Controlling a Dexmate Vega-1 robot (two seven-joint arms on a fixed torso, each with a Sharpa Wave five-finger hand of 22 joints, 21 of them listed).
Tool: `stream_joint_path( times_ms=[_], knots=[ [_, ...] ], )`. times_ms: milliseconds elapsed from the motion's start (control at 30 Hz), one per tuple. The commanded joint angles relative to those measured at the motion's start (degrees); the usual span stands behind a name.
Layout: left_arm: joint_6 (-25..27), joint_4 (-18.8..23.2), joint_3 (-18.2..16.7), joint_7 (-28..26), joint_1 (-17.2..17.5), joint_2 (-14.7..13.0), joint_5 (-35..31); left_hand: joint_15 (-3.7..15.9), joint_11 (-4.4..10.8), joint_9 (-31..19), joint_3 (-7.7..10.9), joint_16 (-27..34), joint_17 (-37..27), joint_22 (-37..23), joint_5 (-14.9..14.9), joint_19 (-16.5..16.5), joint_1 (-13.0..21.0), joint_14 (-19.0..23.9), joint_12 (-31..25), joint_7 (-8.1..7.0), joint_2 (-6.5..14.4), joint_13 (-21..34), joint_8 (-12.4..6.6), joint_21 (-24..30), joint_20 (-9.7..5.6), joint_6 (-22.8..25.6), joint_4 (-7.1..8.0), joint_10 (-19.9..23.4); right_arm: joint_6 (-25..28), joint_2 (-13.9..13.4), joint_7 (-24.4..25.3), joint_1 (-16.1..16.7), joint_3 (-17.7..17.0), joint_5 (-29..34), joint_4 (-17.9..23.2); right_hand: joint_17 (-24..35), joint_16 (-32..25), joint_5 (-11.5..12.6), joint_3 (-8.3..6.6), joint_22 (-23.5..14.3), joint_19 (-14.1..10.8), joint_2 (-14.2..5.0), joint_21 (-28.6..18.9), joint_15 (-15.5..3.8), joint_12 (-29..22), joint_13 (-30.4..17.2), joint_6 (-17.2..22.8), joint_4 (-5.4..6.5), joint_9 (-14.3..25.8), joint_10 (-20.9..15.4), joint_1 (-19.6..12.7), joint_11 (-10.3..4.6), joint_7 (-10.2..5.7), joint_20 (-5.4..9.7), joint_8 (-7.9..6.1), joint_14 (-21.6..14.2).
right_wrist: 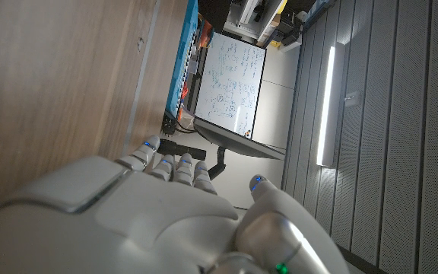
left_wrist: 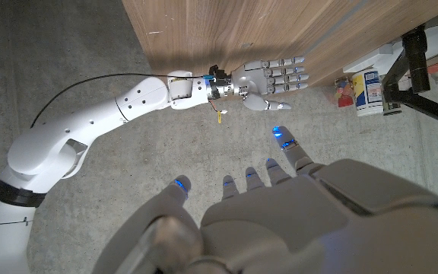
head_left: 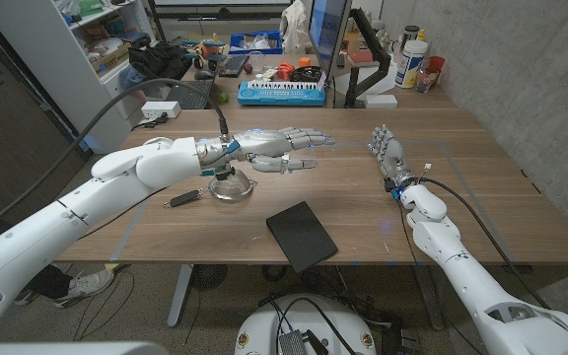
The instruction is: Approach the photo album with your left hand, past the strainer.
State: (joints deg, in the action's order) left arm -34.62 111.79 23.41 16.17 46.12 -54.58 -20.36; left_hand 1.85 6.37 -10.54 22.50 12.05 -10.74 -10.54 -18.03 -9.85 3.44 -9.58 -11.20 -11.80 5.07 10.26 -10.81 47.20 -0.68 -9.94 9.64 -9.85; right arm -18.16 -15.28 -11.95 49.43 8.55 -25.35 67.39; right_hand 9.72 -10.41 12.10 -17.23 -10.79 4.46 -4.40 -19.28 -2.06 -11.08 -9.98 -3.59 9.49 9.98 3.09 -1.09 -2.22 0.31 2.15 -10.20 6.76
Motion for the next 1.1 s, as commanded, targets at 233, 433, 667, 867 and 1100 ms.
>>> stream_joint_path(
  times_ms=[233,433,667,867,1100],
  knots=[
    [2.7,2.4,0.7,2.4,-0.2,-1.0,-3.2,4.59,0.75,0.0,-0.47,-0.2,0.0,0.1,-0.3,-14.0,1.1,-8.3,0.1,-0.89,2.5,0.1,-0.51,0.1,-0.64,-3.1,-0.35,-5.6,0.1,-0.2,-0.2,0.5,-0.4,-0.3,0.4,0.2,-0.2,0.3,0.14,-0.1,-0.3,-5.3,0.1,-0.44,-0.2,-0.2,-0.4,0.06,0.3,0.4,0.0,-0.18,-0.07,3.52,-0.44,-0.1],
    [3.6,3.0,1.0,3.3,-0.2,-1.5,-3.3,5.12,1.26,0.0,-0.67,-0.1,0.1,0.3,-0.3,-12.8,1.4,-7.9,0.1,-0.85,1.9,0.1,-0.59,0.1,-0.09,-2.5,-0.7,-5.3,0.2,-0.3,-0.1,0.8,-0.4,-0.4,0.7,0.2,-0.2,0.3,0.15,-0.1,-0.3,-5.27,0.1,-0.44,-0.2,-0.2,-0.5,0.09,0.3,0.4,0.0,-0.12,-0.06,3.49,-0.44,-0.1],
    [4.4,3.6,1.1,3.6,0.1,-1.8,-3.8,5.69,1.78,0.1,-0.72,0.2,0.4,0.7,-0.3,-10.5,2.6,-6.4,-0.1,-0.85,0.9,0.0,-0.81,-0.3,0.09,-1.0,-1.58,-3.7,0.2,-0.3,0.0,0.9,-0.5,-0.4,0.7,0.2,-0.2,0.3,0.14,-0.1,-0.3,-5.29,0.2,-0.43,-0.2,-0.2,-0.5,0.11,0.3,0.4,0.0,-0.11,-0.13,3.47,-0.42,-0.1],
    [5.0,3.4,2.0,5.5,-0.7,-2.0,-3.2,4.71,1.68,0.1,-0.87,-0.1,0.4,0.8,-0.4,-10.6,3.2,-7.1,0.5,-0.89,0.3,-0.1,-0.66,-1.3,-0.77,-0.6,-1.99,-4.2,0.1,-0.2,0.1,0.8,-0.4,-0.4,0.6,0.2,-0.2,0.3,0.13,-0.1,-0.3,-5.28,0.2,-0.39,-0.2,-0.2,-0.5,0.14,0.3,0.4,0.0,-0.08,-0.15,3.44,-0.43,-0.1],
    [4.3,2.9,2.5,5.7,-1.1,-2.0,-3.7,4.73,1.87,0.1,-0.93,-0.1,0.4,0.9,-0.4,-10.7,3.5,-7.1,0.3,-0.9,0.4,-0.1,-0.45,-2.1,-1.05,-0.6,-2.03,-3.3,0.0,-0.1,0.1,0.6,-0.4,-0.3,0.2,0.2,-0.2,0.3,0.13,-0.1,-0.3,-5.26,0.3,-0.42,-0.2,-0.2,-0.5,0.14,0.3,0.4,0.0,-0.12,-0.13,3.42,-0.42,-0.1]
  ],
)
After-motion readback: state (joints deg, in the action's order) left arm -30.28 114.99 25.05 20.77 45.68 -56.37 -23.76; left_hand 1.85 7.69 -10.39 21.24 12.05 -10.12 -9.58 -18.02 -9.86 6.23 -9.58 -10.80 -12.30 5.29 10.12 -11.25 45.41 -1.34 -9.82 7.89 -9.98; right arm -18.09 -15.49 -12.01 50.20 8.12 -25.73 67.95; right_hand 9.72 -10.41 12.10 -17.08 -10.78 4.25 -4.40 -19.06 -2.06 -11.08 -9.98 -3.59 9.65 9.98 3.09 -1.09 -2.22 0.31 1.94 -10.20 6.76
